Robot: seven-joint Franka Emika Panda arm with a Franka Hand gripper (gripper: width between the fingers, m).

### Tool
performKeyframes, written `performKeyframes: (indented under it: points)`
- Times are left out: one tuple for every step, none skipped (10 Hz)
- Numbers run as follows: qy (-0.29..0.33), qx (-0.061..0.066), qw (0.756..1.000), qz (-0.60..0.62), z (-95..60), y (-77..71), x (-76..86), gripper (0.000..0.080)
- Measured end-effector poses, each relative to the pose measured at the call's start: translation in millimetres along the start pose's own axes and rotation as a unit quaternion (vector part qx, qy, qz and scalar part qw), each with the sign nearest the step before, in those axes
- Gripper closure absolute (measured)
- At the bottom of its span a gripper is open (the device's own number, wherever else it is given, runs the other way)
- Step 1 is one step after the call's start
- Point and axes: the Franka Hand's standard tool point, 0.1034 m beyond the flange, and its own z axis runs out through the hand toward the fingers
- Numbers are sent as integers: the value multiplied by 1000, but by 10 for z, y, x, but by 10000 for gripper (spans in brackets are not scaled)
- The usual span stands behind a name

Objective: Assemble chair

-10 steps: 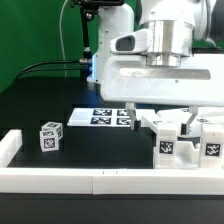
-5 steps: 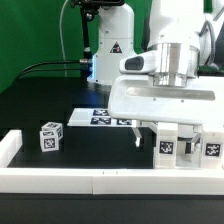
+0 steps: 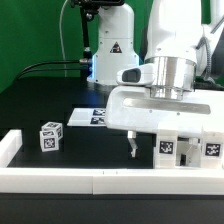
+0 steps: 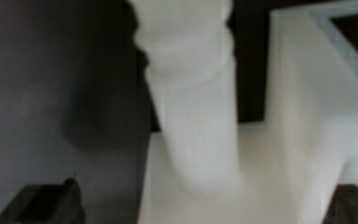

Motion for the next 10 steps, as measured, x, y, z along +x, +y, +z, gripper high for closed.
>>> performKeyframes:
  points:
    - [0, 0, 1000, -1, 0, 1, 0, 151]
    - [0, 0, 1000, -1, 1, 5, 1, 241]
    - [0, 0, 1000, -1, 1, 5, 0, 378]
    - [0, 0, 1000, -1, 1, 5, 0, 378]
    - [0, -3, 1000, 1, 5, 45, 7, 579]
    - [2, -7, 1000, 4, 8, 98, 28, 711]
    - [0, -8, 1000, 2, 9, 109, 16, 711]
    - [0, -8, 1000, 1, 9, 111, 14, 746]
    - [0, -8, 1000, 0, 9, 111, 14, 746]
    - [0, -8, 1000, -1, 9, 111, 14, 746]
